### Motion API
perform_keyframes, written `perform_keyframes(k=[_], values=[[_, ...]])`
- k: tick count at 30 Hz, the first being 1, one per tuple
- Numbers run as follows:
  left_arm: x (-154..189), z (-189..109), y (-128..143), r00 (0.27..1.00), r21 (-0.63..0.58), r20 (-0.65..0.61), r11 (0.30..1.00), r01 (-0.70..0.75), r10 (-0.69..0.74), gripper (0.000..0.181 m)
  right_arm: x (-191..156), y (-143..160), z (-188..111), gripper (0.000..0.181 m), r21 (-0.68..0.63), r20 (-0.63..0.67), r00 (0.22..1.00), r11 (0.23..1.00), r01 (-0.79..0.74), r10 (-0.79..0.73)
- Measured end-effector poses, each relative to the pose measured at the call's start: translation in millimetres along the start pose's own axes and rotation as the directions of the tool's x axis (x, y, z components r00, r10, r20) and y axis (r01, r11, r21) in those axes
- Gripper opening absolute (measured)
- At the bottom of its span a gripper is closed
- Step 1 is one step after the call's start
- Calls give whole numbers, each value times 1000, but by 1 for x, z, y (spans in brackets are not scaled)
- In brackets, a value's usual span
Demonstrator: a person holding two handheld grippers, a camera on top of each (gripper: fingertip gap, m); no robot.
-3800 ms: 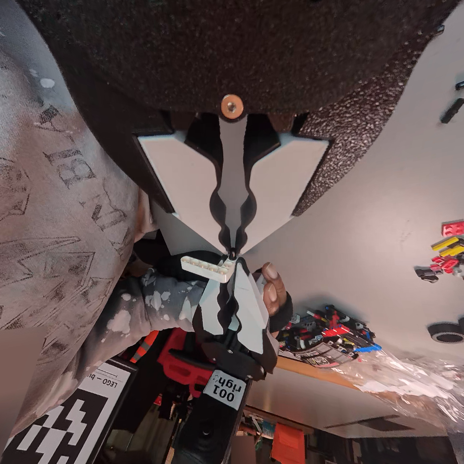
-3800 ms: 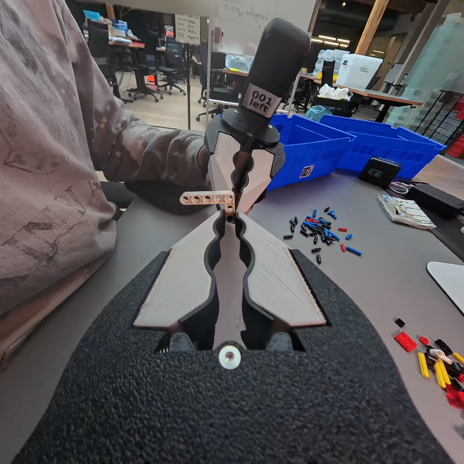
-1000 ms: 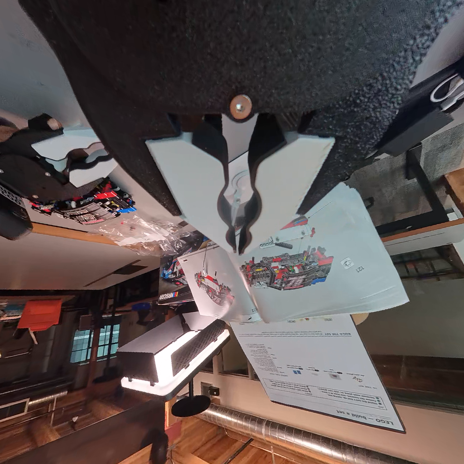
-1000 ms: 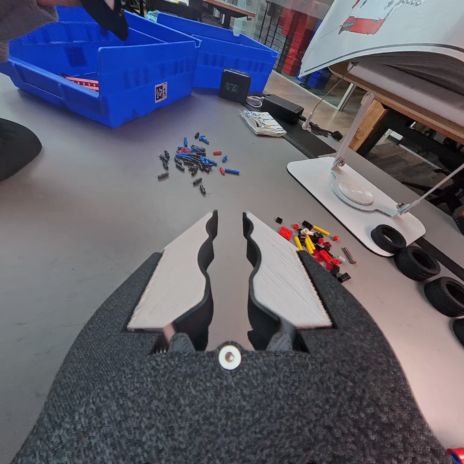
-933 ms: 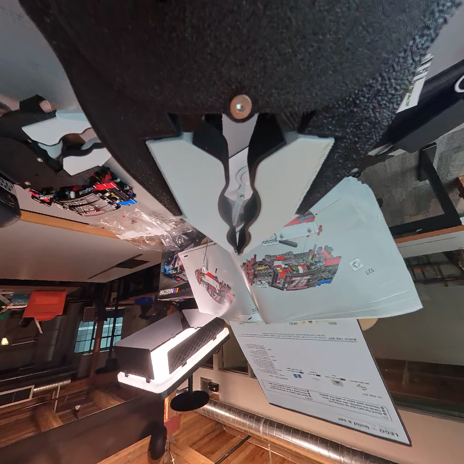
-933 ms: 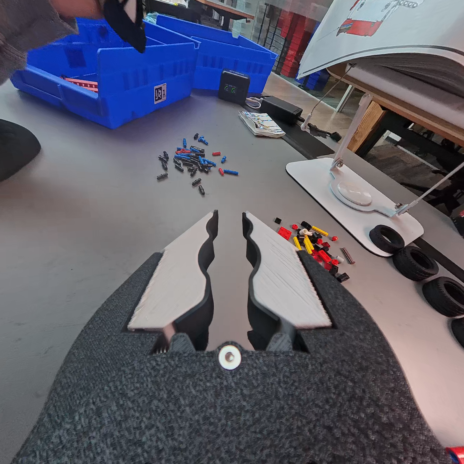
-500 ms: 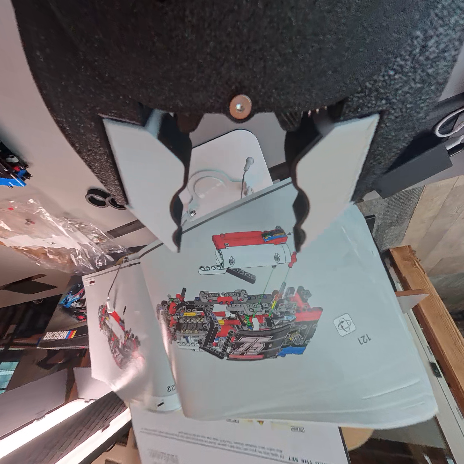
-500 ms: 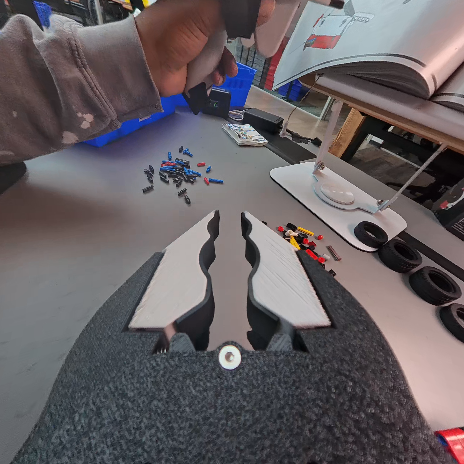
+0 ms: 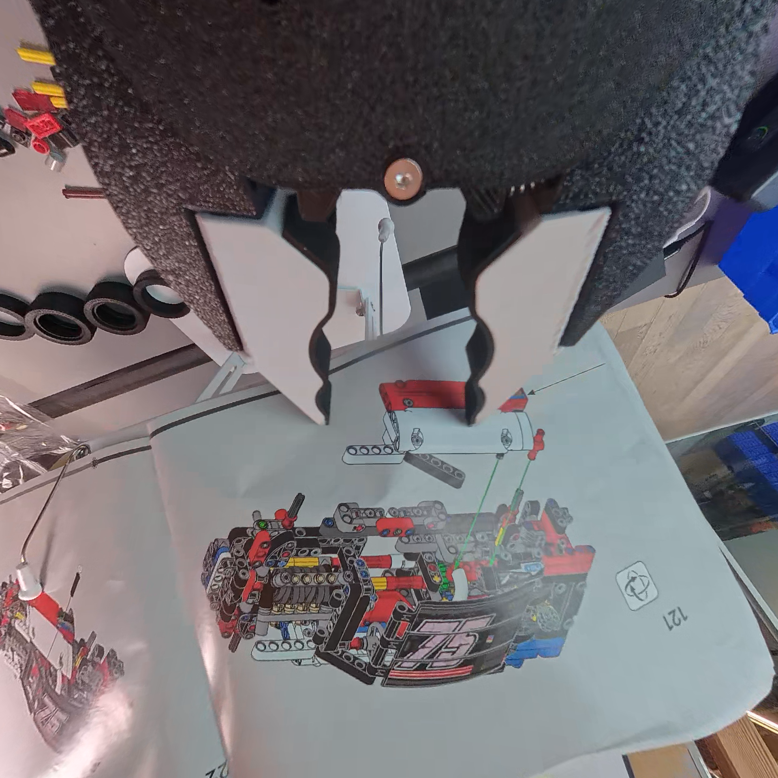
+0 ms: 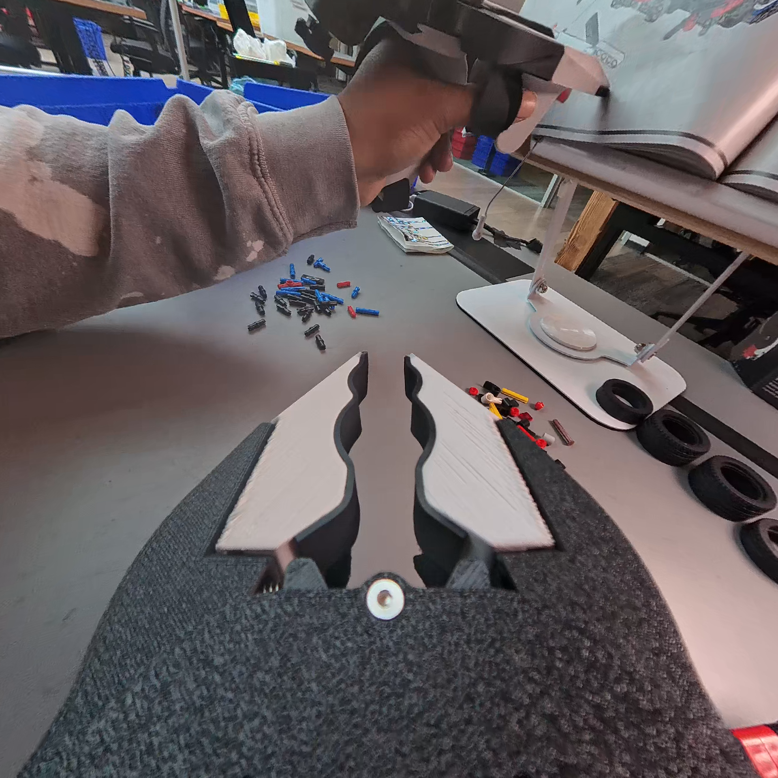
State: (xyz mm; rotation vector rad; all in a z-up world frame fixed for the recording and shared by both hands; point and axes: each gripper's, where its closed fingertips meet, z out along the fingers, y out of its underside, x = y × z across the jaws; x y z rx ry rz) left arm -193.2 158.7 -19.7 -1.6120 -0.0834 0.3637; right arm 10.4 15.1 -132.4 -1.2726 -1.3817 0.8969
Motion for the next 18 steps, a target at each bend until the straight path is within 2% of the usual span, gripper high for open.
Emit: perform_keyframes(k=[2, 7, 8, 11, 12, 13, 16, 18], values=[[2, -3, -5, 1000, 15, -13, 1000, -8, 8, 30, 0, 0, -1, 17, -1, 3, 1000, 1000, 4, -4], [4, -3, -12, 999, 13, -30, 1000, 13, -12, 19, 0, -4, -4, 16, 5, 1, 1000, 1000, 25, -25], [1, -3, -13, 1000, 15, -14, 1000, 21, -21, 29, 0, -5, -4, 16, 7, 1, 1000, 1000, 30, -30], [-2, 2, -15, 997, 13, -12, 997, 75, -74, 103, 0, -7, -6, 16, 9, -2, 999, 999, 39, -39], [-1, 6, -12, 994, -17, -27, 994, 105, -105, 120, 0, -8, -6, 16, 11, 0, 999, 999, 36, -36], [1, 10, -9, 991, -41, -42, 991, 129, -131, 129, -1, -8, -6, 16, 12, 4, 1000, 999, 31, -31], [-1, 16, -10, 996, -52, -14, 994, 92, -93, 128, -3, -7, -4, 16, 6, 12, 999, 1000, 29, -30], [-4, 16, -12, 999, -37, 18, 999, 40, -39, 107, -4, -7, -4, 16, 1, 12, 999, 999, 42, -42]])
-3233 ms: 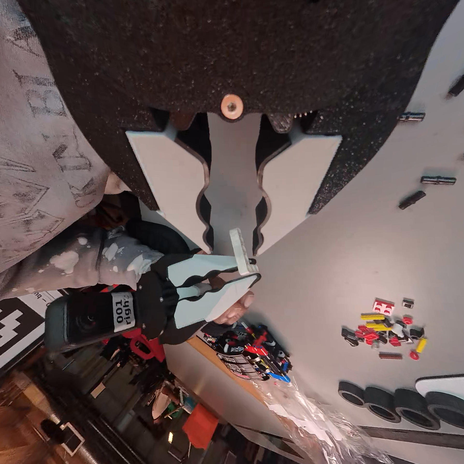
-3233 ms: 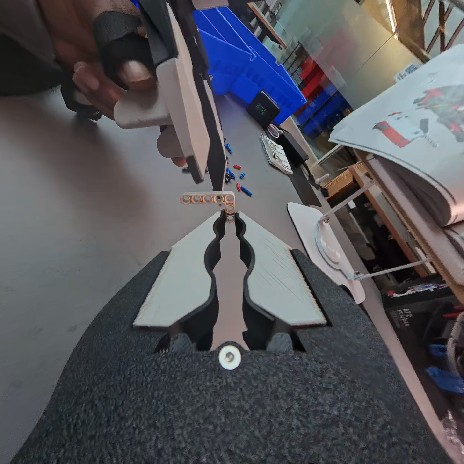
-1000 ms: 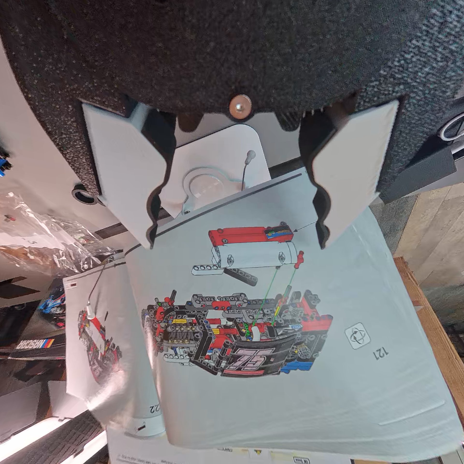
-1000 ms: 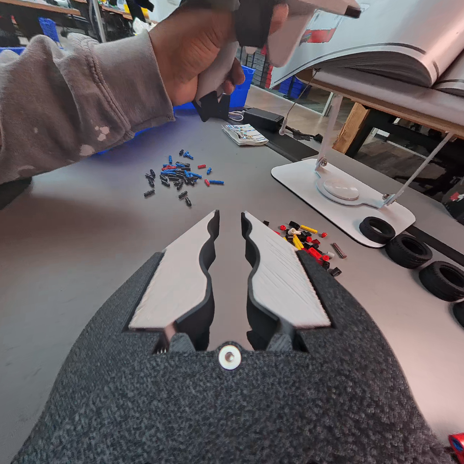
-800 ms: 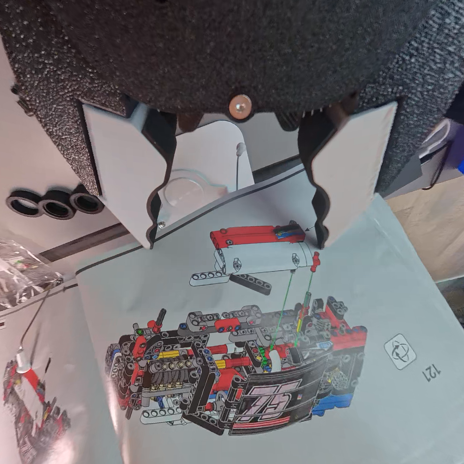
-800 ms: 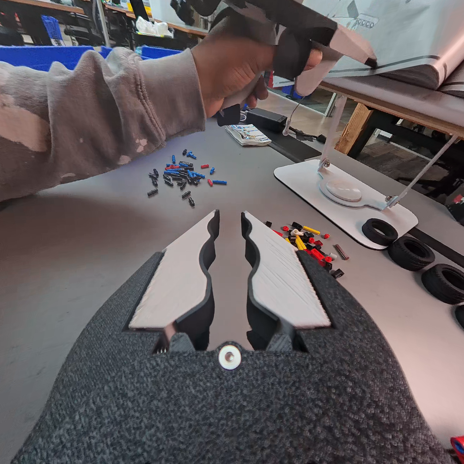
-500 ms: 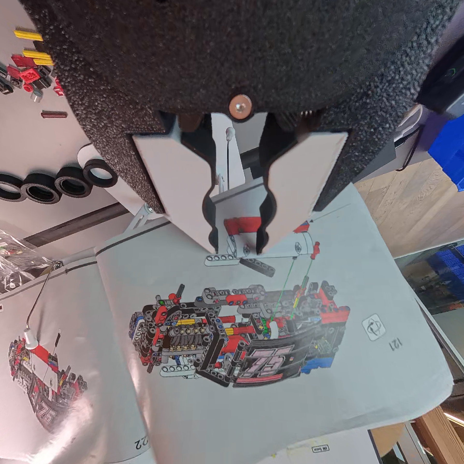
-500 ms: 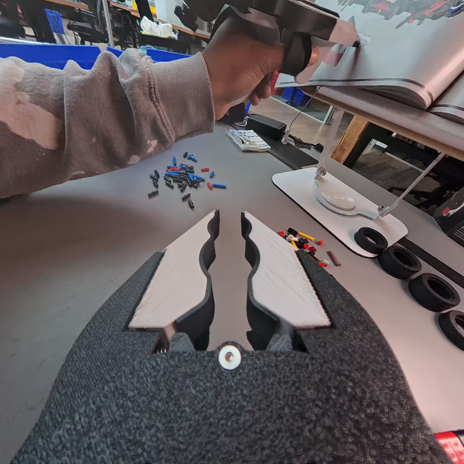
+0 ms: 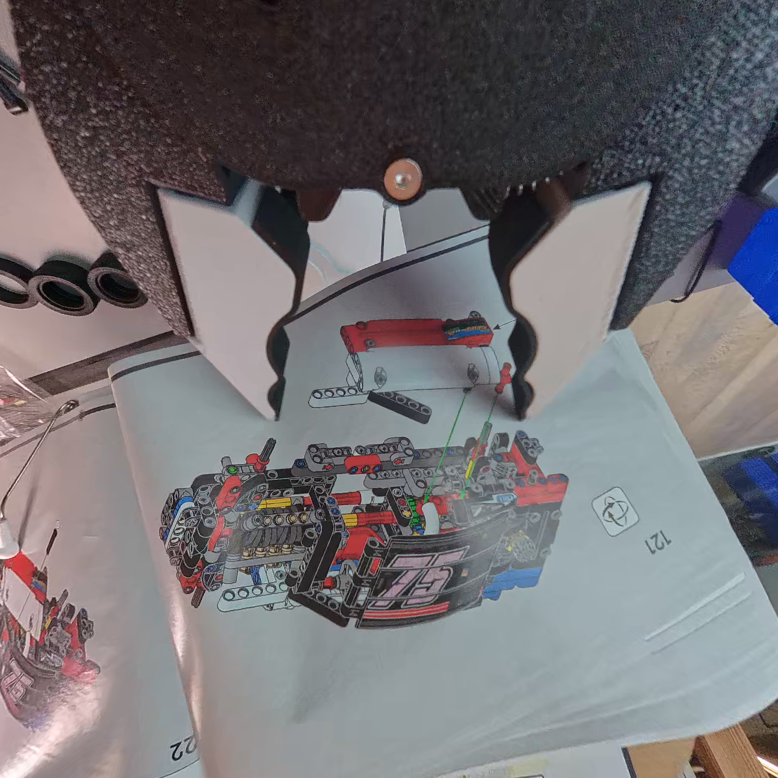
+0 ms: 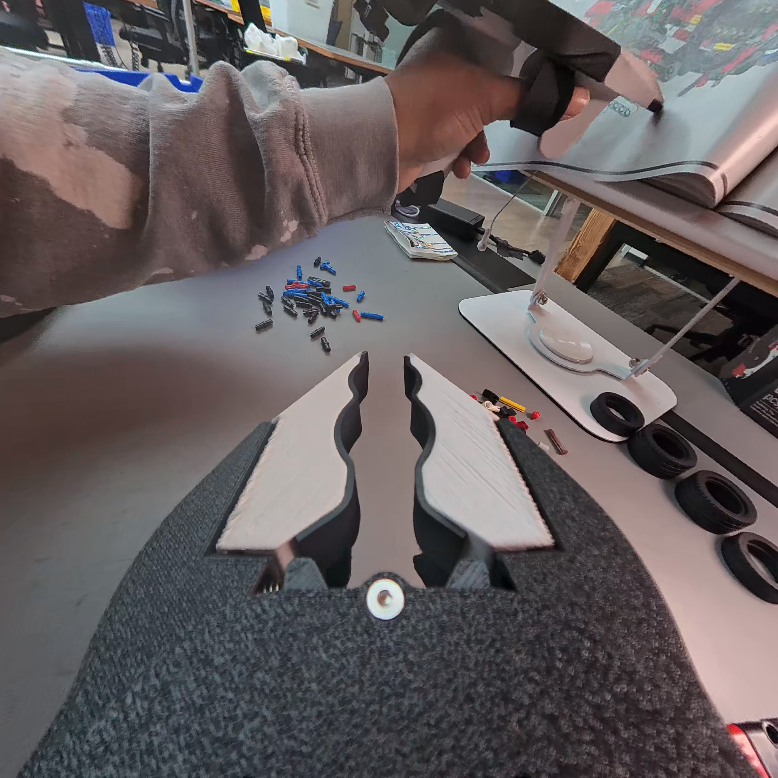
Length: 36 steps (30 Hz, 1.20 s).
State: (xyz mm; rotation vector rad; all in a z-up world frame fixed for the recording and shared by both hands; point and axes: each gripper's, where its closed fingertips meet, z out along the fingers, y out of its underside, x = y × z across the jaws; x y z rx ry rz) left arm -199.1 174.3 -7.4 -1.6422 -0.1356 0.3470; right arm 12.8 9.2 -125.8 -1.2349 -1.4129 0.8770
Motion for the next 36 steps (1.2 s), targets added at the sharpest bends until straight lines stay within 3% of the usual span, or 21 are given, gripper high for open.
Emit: perform_keyframes(k=[2, 4, 9, 10, 15, 16, 17, 19, 21, 23, 27, 34, 36], values=[[0, -1, -3, 1000, 21, 14, 1000, -22, 22, 83, 0, -1, 0, 16, 1, 0, 1000, 1000, 10, -10], [-3, -1, -2, 999, 20, 22, 999, -29, 28, 72, 0, -2, -1, 16, 4, 2, 1000, 1000, 10, -10], [0, 0, 2, 998, -14, -38, 999, -50, 50, 5, -2, 0, 2, 16, -1, 14, 1000, 1000, 1, -1], [1, 0, 4, 997, -21, -56, 999, -50, 49, 0, -3, 0, 3, 16, -5, 17, 1000, 1000, 4, -4], [1, -4, -4, 997, 11, -68, 1000, -22, 23, 0, -3, 1, 2, 16, -11, 11, 999, 999, 31, -31], [0, -6, -7, 998, 30, -58, 999, -13, 15, 13, -3, 0, 2, 16, -9, 11, 1000, 1000, 28, -28], [-3, -6, -10, 999, 47, -36, 999, -3, 5, 39, -2, 0, 2, 16, -8, 13, 1000, 1000, 24, -24], [-10, -6, -15, 1000, 74, 5, 997, 18, -18, 104, -2, 1, 2, 16, -9, 16, 1000, 1000, 17, -17], [-7, -1, -12, 999, 51, -14, 997, 49, -49, 127, -2, 1, 3, 16, -11, 21, 1000, 1000, 16, -16], [-3, 6, -6, 998, 16, -34, 998, 58, -57, 131, -3, 1, 3, 16, -13, 25, 999, 1000, 22, -21], [-9, 9, -4, 1000, -10, 29, 1000, -8, 8, 120, -4, -1, 2, 16, -11, 26, 999, 999, 34, -34], [-8, 1, -13, 996, 37, 37, 996, -79, 77, 38, -4, -1, 1, 16, -8, 27, 999, 1000, 28, -28], [-6, -1, -16, 996, 40, 27, 996, -85, 84, 21, -5, -1, 1, 16, -10, 29, 999, 999, 33, -32]])
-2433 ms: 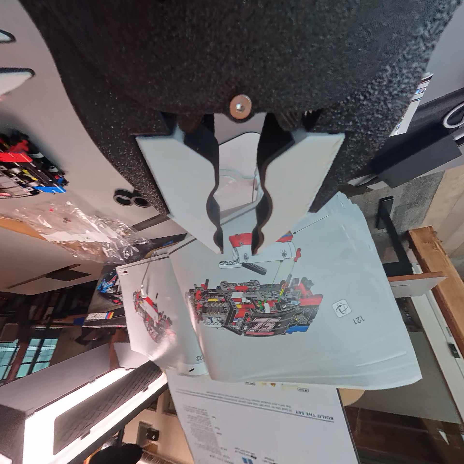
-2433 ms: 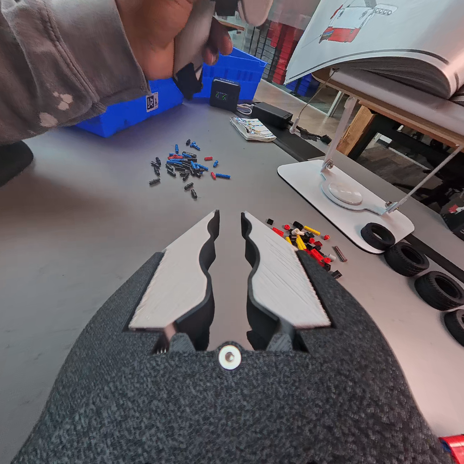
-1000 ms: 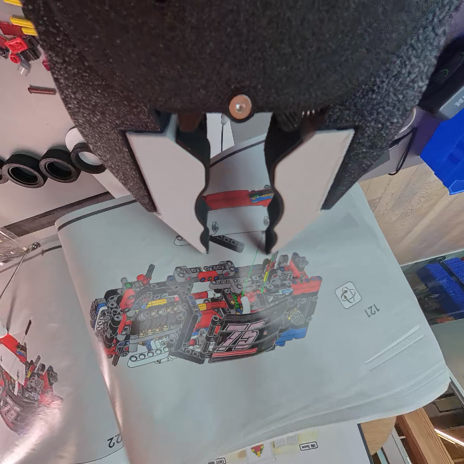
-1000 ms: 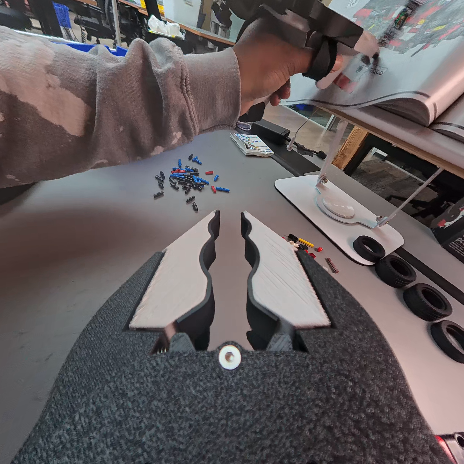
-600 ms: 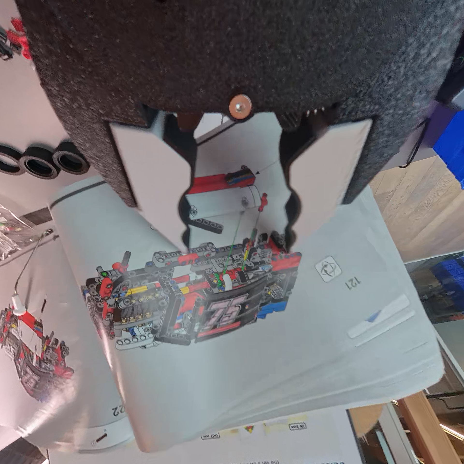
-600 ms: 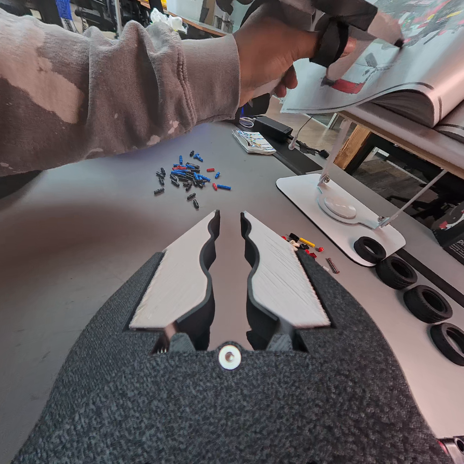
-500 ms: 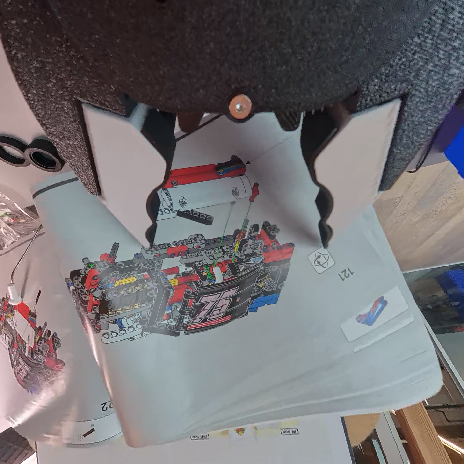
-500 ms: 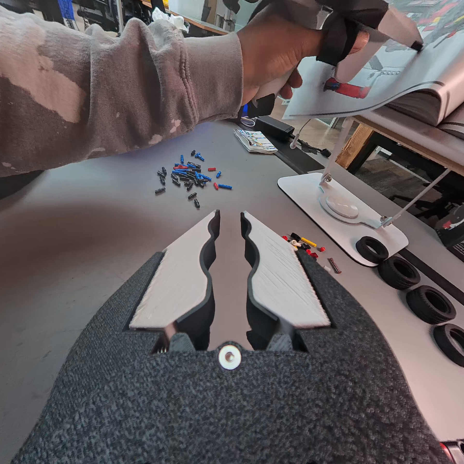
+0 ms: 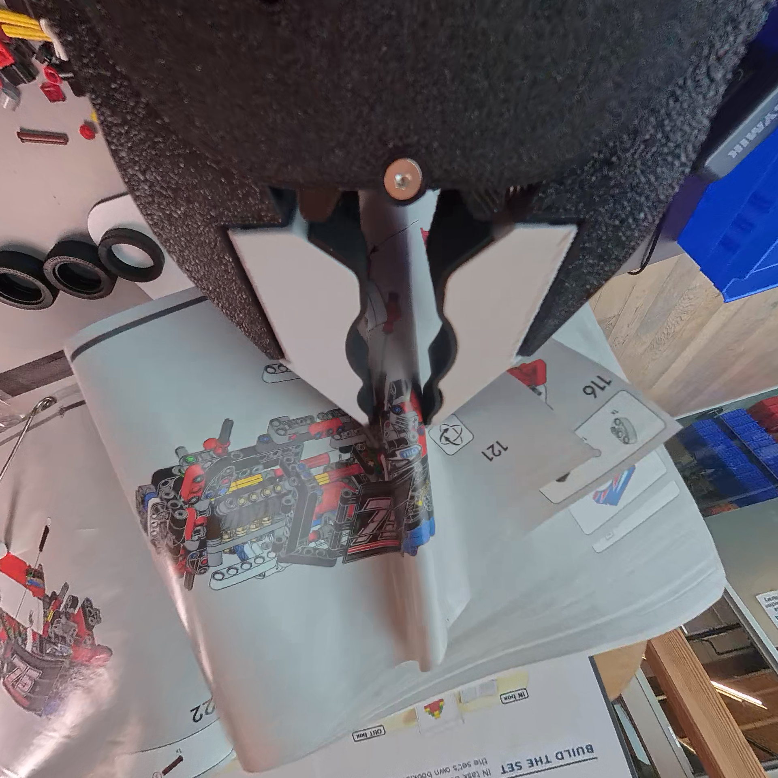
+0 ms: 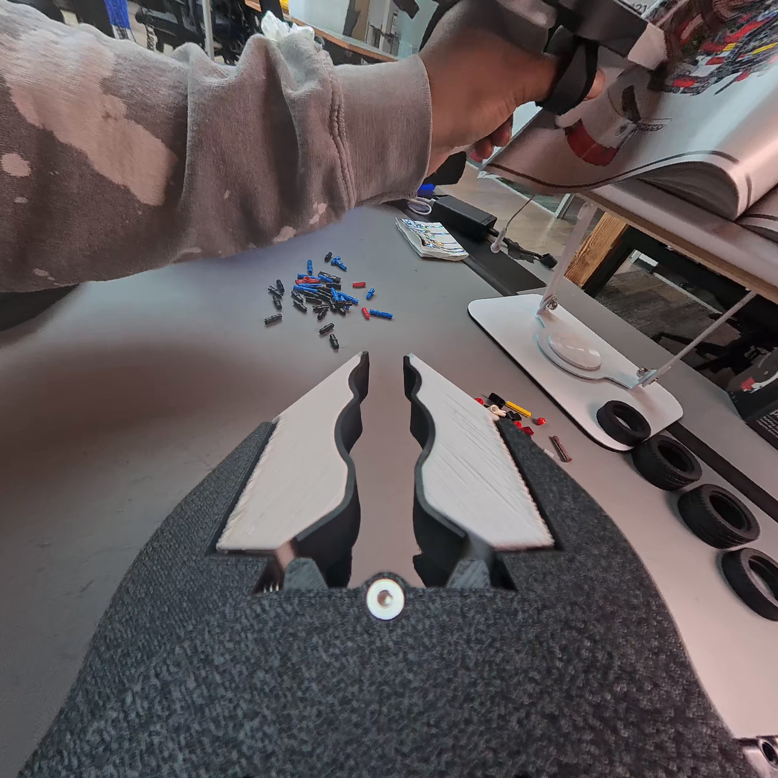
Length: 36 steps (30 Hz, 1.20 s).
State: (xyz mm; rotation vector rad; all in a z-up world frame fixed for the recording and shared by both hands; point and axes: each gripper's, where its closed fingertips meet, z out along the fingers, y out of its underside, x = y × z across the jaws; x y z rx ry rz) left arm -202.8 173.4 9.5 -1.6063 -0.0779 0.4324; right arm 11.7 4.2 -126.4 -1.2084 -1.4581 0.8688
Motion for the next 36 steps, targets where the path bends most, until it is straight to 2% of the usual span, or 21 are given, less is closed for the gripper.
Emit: perform_keyframes(k=[5, 14, 25, 28, 31, 34, 36], values=[[-1, -11, -19, 1000, 55, -8, 998, 14, -13, 10, -1, 0, -1, 16, -2, -2, 1000, 1000, 12, -12], [13, -40, -60, 997, 173, -71, 985, 24, -12, 7, -3, 3, 1, 16, -12, 4, 1000, 1000, 11, -11], [47, -65, -79, 981, 227, -195, 972, 63, -19, 9, 5, 2, 1, 16, 11, -16, 999, 999, -32, 32], [66, -74, -81, 958, 209, -284, 972, 105, -42, 14, 19, -6, -1, 20, 65, -44, 994, 993, -95, 98], [88, -83, -86, 918, 169, -390, 974, 153, -77, 23, 53, -22, -6, 31, 150, -108, 976, 974, -172, 189], [107, -92, -97, 872, 157, -477, 965, 210, -112, 25, 88, -51, -12, 48, 242, -146, 955, 946, -218, 257], [116, -95, -105, 839, 147, -524, 955, 257, -145, 26, 102, -69, -8, 62, 259, -174, 957, 949, -182, 231]])
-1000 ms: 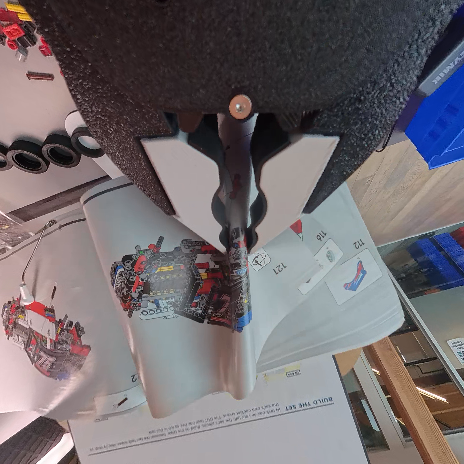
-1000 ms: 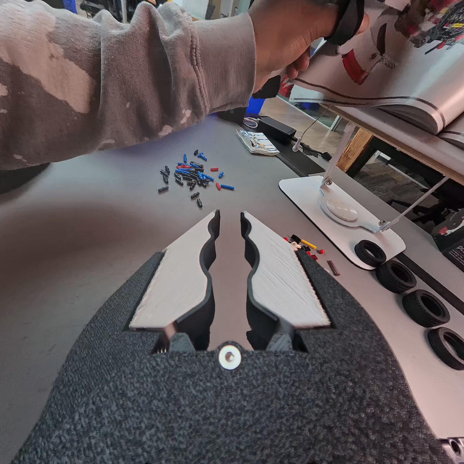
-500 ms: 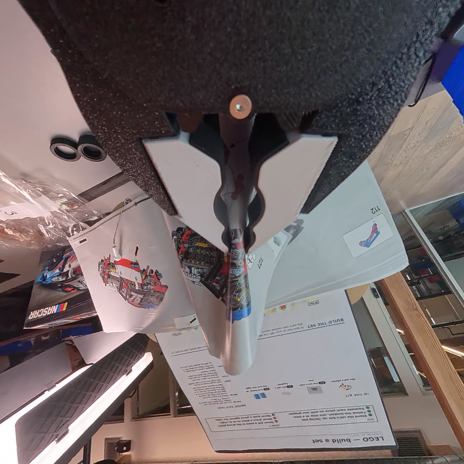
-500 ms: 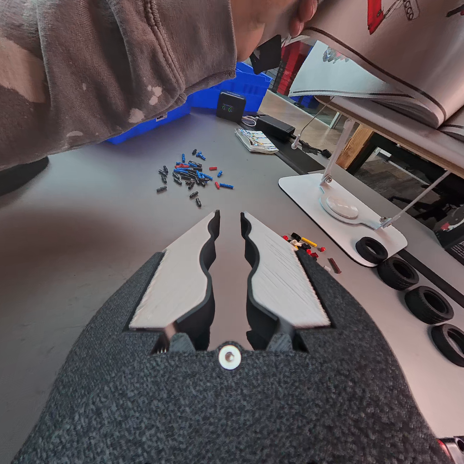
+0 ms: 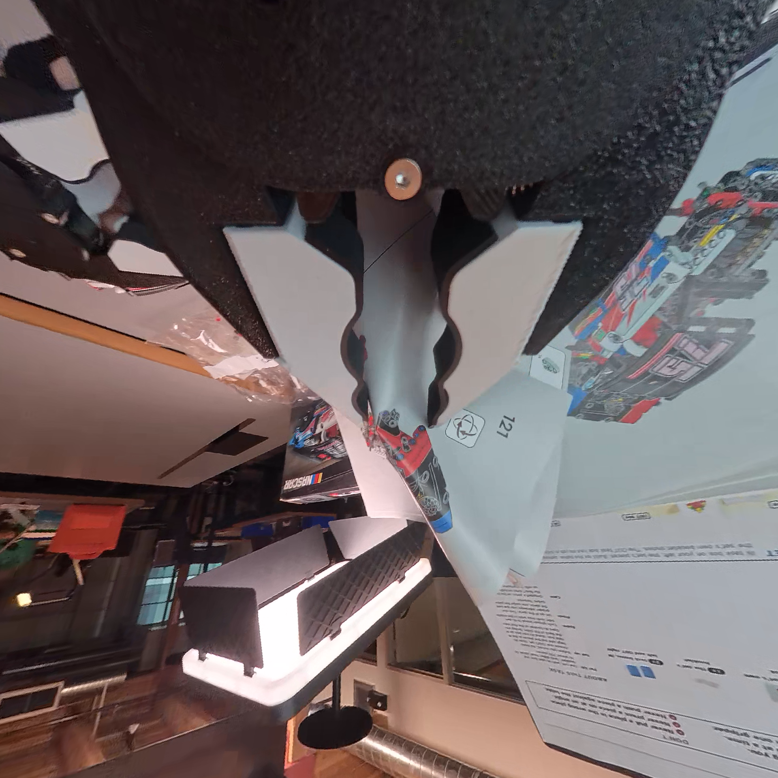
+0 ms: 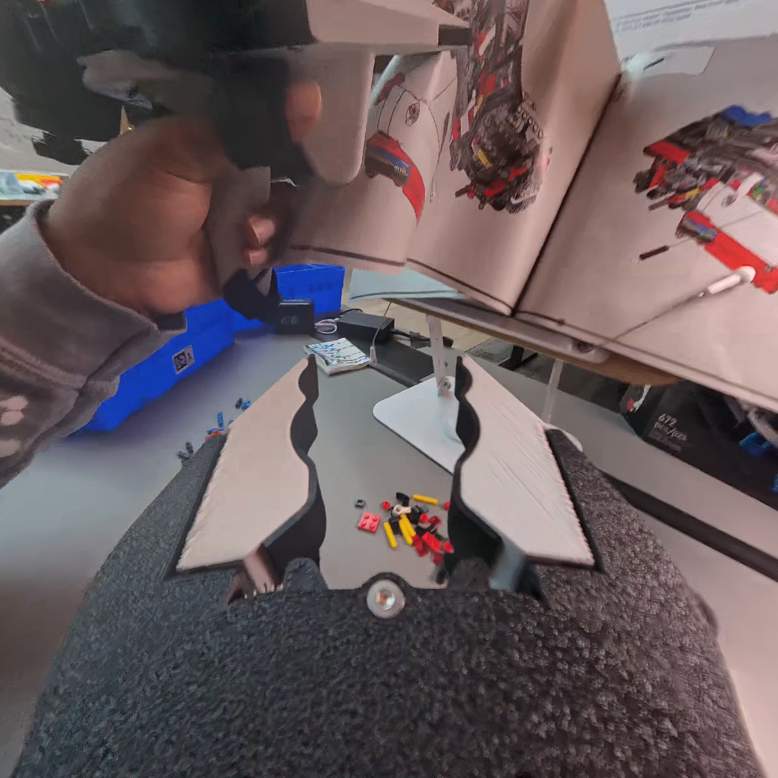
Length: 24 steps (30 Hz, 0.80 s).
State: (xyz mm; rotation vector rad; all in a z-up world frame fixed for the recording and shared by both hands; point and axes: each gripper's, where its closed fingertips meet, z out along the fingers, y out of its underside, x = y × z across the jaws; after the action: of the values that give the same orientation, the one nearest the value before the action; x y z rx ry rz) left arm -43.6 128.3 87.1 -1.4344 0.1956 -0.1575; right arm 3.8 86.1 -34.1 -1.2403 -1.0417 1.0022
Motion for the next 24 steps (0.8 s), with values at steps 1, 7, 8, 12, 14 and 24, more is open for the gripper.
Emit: perform_keyframes(k=[1, 7, 8, 12, 14, 24], values=[[4, 2, -2, 999, 7, -24, 1000, 31, -30, 26, 4, -6, 8, 67, -2, -26, 998, 999, 53, -53], [10, 10, -9, 958, 9, -150, 969, 248, -244, 27, 23, -32, 50, 80, 67, -134, 979, 984, 165, -155], [8, 9, -9, 949, 10, -164, 962, 274, -269, 28, 21, -37, 51, 72, 97, -126, 981, 982, 159, -146], [6, 3, -12, 890, -16, -258, 922, 386, -377, 31, 21, -46, 44, 44, 170, -132, 977, 968, 187, -165], [2, 1, -11, 869, -23, -268, 905, 426, -416, 32, 20, -47, 38, 34, 191, -115, 980, 965, 180, -160], [-28, -30, -7, 875, 82, -242, 890, 449, -419, 47, 30, -52, 26, 0, 229, -104, 989, 966, 123, -102]])
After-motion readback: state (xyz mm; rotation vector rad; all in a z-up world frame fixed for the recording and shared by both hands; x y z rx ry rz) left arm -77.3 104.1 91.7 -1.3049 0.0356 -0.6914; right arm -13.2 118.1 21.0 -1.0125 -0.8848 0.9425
